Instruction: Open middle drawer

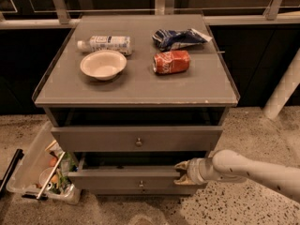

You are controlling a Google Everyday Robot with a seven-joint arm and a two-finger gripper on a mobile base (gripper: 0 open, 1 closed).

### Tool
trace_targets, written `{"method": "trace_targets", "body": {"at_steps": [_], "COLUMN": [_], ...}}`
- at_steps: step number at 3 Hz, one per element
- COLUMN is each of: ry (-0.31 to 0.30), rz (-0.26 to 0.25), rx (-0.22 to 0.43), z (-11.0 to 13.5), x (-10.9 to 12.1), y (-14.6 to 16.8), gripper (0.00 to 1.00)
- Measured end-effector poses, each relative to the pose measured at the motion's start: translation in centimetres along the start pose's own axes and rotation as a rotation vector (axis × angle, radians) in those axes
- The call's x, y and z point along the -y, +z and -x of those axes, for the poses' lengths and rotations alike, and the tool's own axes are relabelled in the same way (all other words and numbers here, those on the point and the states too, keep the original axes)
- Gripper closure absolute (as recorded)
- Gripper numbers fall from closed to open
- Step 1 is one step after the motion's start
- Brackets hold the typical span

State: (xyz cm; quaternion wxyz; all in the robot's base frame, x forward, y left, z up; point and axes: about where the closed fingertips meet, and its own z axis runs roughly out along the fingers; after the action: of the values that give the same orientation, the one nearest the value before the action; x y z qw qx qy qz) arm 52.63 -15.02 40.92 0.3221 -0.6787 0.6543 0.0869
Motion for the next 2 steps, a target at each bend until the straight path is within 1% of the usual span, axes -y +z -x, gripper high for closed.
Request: {"method": "trace_targets", "body": {"at_steps": [1, 2], "ry": [0.0, 0.0], "rz": [0.0, 0.0], "rx": [0.0, 0.0], "z": [0.0, 0.0], "x": [0.0, 0.0], "y": [0.0, 0.01], "gripper": [0.81, 0.57]}}
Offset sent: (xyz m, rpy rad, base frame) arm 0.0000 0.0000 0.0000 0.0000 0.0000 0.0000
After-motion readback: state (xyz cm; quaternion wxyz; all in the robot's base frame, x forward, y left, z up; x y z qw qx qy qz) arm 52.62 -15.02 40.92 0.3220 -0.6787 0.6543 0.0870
